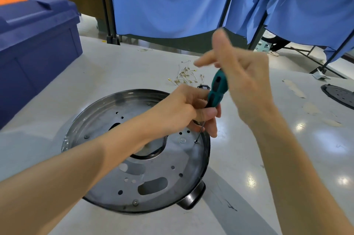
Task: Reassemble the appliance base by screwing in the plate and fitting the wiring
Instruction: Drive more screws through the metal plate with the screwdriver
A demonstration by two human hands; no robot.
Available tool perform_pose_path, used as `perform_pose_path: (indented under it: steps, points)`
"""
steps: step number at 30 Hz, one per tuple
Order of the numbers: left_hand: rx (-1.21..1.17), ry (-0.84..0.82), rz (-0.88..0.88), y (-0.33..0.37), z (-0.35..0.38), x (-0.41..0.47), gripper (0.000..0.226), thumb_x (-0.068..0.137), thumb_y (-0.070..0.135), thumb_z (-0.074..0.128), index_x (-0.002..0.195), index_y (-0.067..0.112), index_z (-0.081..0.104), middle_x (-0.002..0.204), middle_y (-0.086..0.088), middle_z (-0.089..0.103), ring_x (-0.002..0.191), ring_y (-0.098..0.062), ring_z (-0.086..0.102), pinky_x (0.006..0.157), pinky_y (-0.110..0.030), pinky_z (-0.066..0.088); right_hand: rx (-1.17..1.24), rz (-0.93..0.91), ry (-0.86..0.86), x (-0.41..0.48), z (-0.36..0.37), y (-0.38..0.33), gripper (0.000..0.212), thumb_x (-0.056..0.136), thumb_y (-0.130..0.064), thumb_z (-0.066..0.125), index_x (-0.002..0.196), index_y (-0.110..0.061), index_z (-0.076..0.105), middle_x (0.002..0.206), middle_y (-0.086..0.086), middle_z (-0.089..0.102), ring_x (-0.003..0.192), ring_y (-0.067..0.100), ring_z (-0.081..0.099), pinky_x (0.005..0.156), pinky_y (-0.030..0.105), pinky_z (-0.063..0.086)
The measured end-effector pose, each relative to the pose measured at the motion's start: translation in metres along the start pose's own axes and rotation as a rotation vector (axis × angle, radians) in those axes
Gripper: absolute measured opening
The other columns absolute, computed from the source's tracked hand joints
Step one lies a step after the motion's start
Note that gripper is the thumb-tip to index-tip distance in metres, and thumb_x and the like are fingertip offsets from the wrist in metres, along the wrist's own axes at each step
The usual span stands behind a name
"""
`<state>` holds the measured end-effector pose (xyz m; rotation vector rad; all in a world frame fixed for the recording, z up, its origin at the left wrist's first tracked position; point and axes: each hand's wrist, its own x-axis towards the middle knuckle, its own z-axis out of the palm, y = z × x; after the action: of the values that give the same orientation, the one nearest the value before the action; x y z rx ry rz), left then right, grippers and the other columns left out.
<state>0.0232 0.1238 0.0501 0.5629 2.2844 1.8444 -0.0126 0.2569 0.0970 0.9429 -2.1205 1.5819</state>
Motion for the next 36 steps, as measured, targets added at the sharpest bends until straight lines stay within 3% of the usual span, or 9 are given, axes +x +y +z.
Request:
perform_pose_path:
  steps: [3, 6, 8, 11, 18, 25, 30, 33, 36]
  points:
    - [-0.007, -0.037, -0.018, 0.002, -0.002, 0.002, 0.01, 0.097, 0.005, 0.052, 0.093, 0.002, 0.06, 0.077, -0.012, 0.073, 0.086, -0.031, 0.071, 0.074, -0.034, 0.057, 0.46, 0.171, -0.372, 0.03, -0.008, -0.003, 0.067, 0.1, -0.046, 0.037, 0.059, -0.005, 0.071, 0.063, 0.013, 0.07, 0.066, 0.031, 0.069, 0.08, 0.04, 0.056]
    - [-0.07, -0.033, -0.003, 0.001, -0.006, -0.002, 0.012, 0.097, 0.006, 0.053, 0.091, 0.0, 0.062, 0.077, -0.012, 0.073, 0.085, -0.03, 0.072, 0.077, -0.037, 0.058, 0.614, 0.343, -0.672, 0.033, 0.001, 0.002, 0.072, 0.101, -0.041, 0.038, 0.037, -0.008, 0.044, 0.034, 0.007, 0.043, 0.028, 0.023, 0.043, 0.043, 0.031, 0.042]
    - [-0.084, -0.037, 0.001, -0.001, -0.007, -0.004, 0.015, 0.098, 0.005, 0.052, 0.088, 0.003, 0.064, 0.076, -0.01, 0.073, 0.085, -0.028, 0.073, 0.079, -0.037, 0.057, 0.764, 0.4, -0.705, 0.029, 0.007, 0.008, 0.072, 0.103, -0.029, 0.036, 0.034, -0.01, 0.033, 0.027, 0.002, 0.026, 0.019, 0.016, 0.02, 0.033, 0.017, 0.024]
    - [-0.103, -0.028, 0.005, -0.004, -0.006, -0.005, 0.016, 0.099, 0.006, 0.05, 0.091, 0.005, 0.064, 0.075, -0.006, 0.073, 0.085, -0.025, 0.073, 0.082, -0.038, 0.056, 0.779, 0.354, -0.571, 0.024, 0.01, 0.008, 0.071, 0.104, -0.019, 0.037, 0.035, -0.008, 0.03, 0.028, -0.001, 0.023, 0.02, 0.013, 0.015, 0.034, 0.01, 0.019]
    - [-0.117, -0.058, -0.019, -0.008, -0.006, -0.002, 0.018, 0.1, 0.01, 0.05, 0.106, 0.013, 0.067, 0.085, -0.006, 0.075, 0.093, -0.022, 0.071, 0.084, -0.034, 0.056, 0.545, 0.323, -0.008, 0.006, 0.016, -0.004, 0.061, 0.101, -0.01, 0.038, 0.042, -0.002, 0.024, 0.029, 0.003, 0.022, 0.025, 0.014, 0.014, 0.041, 0.014, 0.02]
    - [-0.241, -0.094, -0.003, -0.013, -0.012, -0.004, 0.023, 0.086, 0.011, 0.06, 0.086, 0.028, 0.076, 0.082, 0.004, 0.075, 0.079, -0.014, 0.073, 0.082, -0.036, 0.057, 0.226, 0.221, 0.43, -0.002, 0.046, -0.007, 0.058, 0.096, -0.016, 0.038, 0.039, -0.013, 0.027, 0.035, 0.002, 0.027, 0.031, 0.019, 0.024, 0.04, 0.019, 0.025]
    - [-0.156, -0.101, -0.004, -0.008, -0.004, 0.004, 0.029, 0.085, 0.011, 0.057, 0.082, 0.033, 0.076, 0.076, -0.001, 0.073, 0.074, -0.014, 0.072, 0.069, -0.022, 0.056, 0.243, 0.259, 0.574, -0.006, 0.039, -0.004, 0.053, 0.096, -0.015, 0.036, 0.045, -0.007, 0.027, 0.042, 0.007, 0.024, 0.037, 0.02, 0.021, 0.041, 0.025, 0.02]
    - [-0.157, -0.129, -0.02, -0.009, -0.006, 0.007, 0.028, 0.095, 0.009, 0.052, 0.084, 0.025, 0.072, 0.073, -0.007, 0.069, 0.076, -0.022, 0.073, 0.071, -0.025, 0.056, 0.393, 0.357, 0.385, -0.003, 0.025, -0.001, 0.053, 0.092, -0.014, 0.041, 0.04, -0.005, 0.031, 0.037, 0.007, 0.029, 0.031, 0.019, 0.023, 0.039, 0.025, 0.021]
    - [-0.162, -0.152, -0.031, -0.01, -0.012, 0.007, 0.021, 0.101, 0.016, 0.048, 0.088, 0.017, 0.065, 0.072, -0.006, 0.065, 0.081, -0.027, 0.072, 0.081, -0.037, 0.056, 0.607, 0.474, -0.171, 0.015, 0.003, 0.003, 0.064, 0.095, -0.035, 0.041, 0.038, -0.007, 0.043, 0.035, 0.01, 0.038, 0.031, 0.021, 0.031, 0.041, 0.027, 0.028]
